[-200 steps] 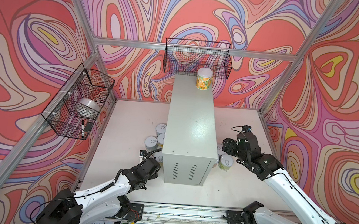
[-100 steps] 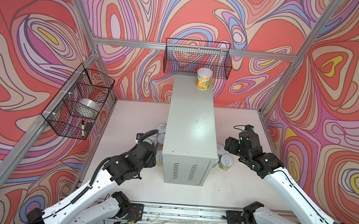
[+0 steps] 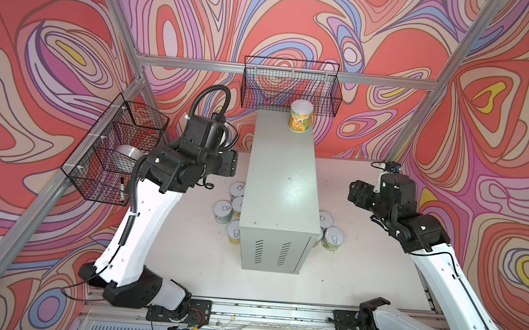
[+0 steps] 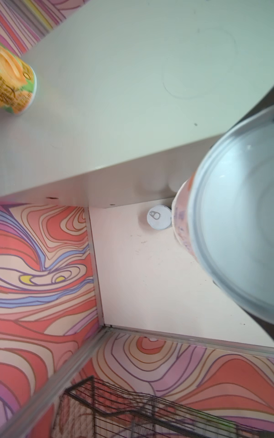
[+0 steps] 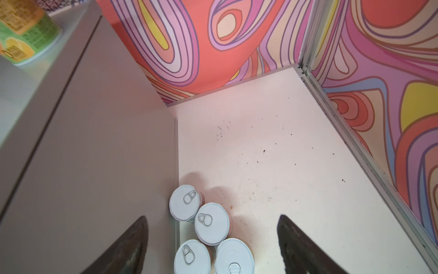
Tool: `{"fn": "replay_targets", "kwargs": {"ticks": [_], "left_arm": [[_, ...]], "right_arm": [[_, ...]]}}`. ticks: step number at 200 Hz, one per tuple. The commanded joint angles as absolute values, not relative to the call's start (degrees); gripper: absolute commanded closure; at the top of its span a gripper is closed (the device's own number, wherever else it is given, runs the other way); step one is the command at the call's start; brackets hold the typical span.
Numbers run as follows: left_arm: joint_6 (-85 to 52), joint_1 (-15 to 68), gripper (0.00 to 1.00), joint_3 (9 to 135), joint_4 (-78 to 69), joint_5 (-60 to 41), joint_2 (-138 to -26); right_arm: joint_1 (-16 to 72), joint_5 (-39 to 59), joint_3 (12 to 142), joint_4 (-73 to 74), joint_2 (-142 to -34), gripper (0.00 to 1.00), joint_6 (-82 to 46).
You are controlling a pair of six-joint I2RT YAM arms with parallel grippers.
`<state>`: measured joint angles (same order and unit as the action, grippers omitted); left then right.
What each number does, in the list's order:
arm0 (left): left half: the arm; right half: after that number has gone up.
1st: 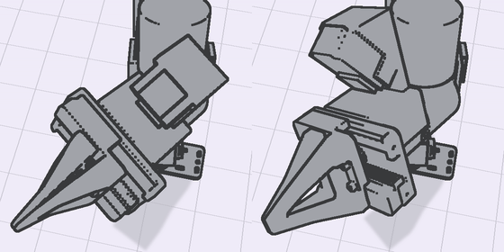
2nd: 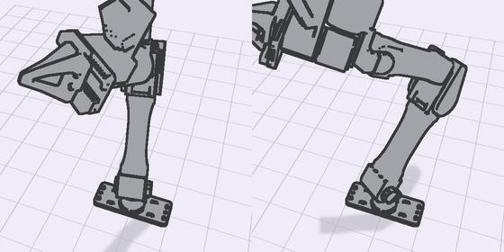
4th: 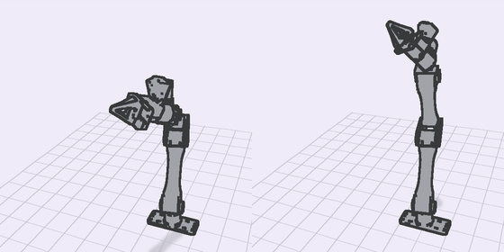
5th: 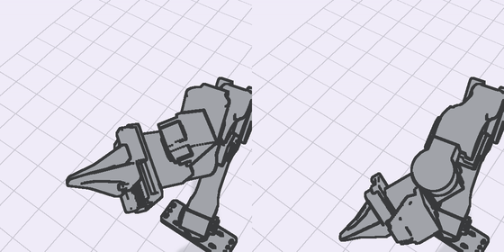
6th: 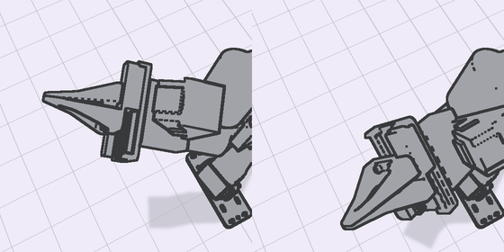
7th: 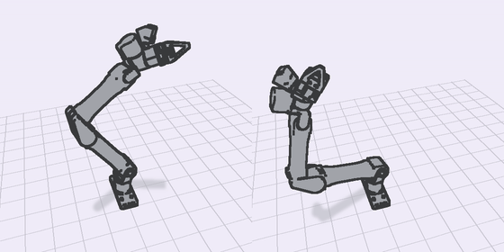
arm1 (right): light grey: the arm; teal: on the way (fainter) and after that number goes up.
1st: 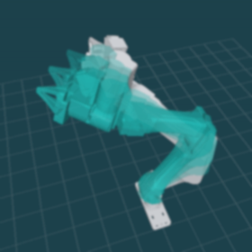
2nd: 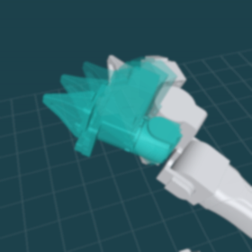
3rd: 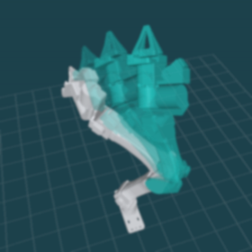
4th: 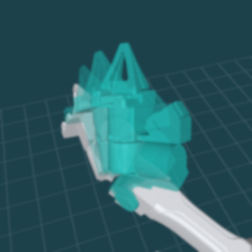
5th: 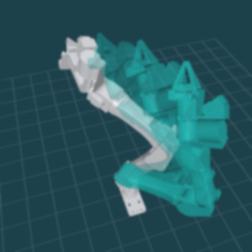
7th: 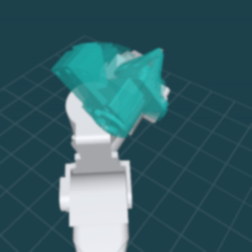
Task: Place and organize the canned foods onto the counter
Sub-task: 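Close the left gripper on the pink can and lift it, then carry the pink can with the left gripper onto the cabinet top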
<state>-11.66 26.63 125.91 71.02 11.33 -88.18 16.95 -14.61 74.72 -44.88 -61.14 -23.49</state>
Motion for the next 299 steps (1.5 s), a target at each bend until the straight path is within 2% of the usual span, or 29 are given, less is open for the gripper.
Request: {"fn": "replay_targets", "kwargs": {"ticks": [1,9,39,110,145,179,189,218,240,257,274,299], "left_arm": [[-5.45,26.2,1.0,142.65,80.24,5.64,-97.43],[-5.16,26.26,1.0,149.14,81.77,3.91,-101.23],[-6.15,26.17,1.0,155.84,79.57,-1.01,-107.75],[-8.15,26.19,1.0,154.94,73.56,-4.47,-113.15],[-9.01,27.24,1.0,152.67,71.05,-4.65,-113.03],[-9.49,27.6,1.0,152.65,69.63,-5.24,-114.09],[-9.58,27.73,0.95,152.73,69.52,-5.46,-114.46],[-9.51,27.94,0.46,152.69,69.31,-5.14,-114.85],[-9.11,28.3,0.21,152.67,68.21,-4.58,-114.7],[-8.98,28.32,0.09,152.69,66.88,-5.04,-114.52],[-9.27,28.36,0.01,152.95,64.87,-6.26,-114.61],[-9.54,28.3,0.0,153.51,61.39,-7.89,-114.21]], "right_arm": [[16.79,-13.21,78.99,-46.87,-63.4,0.12,-20.96],[16.74,-12.71,80.64,-46.85,-64.39,0.12,-20.41],[16.79,-10.84,87.02,-46.57,-67.95,0.13,-19.29],[16.79,-4.81,98.87,-46.17,-74.76,0.15,-18.49],[17.41,-0.28,98.13,-43.49,-75.57,0.16,-19.93],[20.06,0.0,96.81,-40.99,-76.57,0.16,-20.56],[20.59,-0.16,96.92,-41.0,-77.09,0.17,-20.53],[20.97,-0.09,96.91,-40.34,-77.6,0.16,-20.65],[21.22,0.31,97.47,-40.12,-78.2,0.15,-20.56],[21.36,0.56,97.53,-39.69,-78.4,0.15,-20.52],[21.45,0.64,97.47,-39.36,-78.5,0.15,-20.49],[21.53,0.56,97.42,-39.28,-78.25,0.15,-20.41]]}}
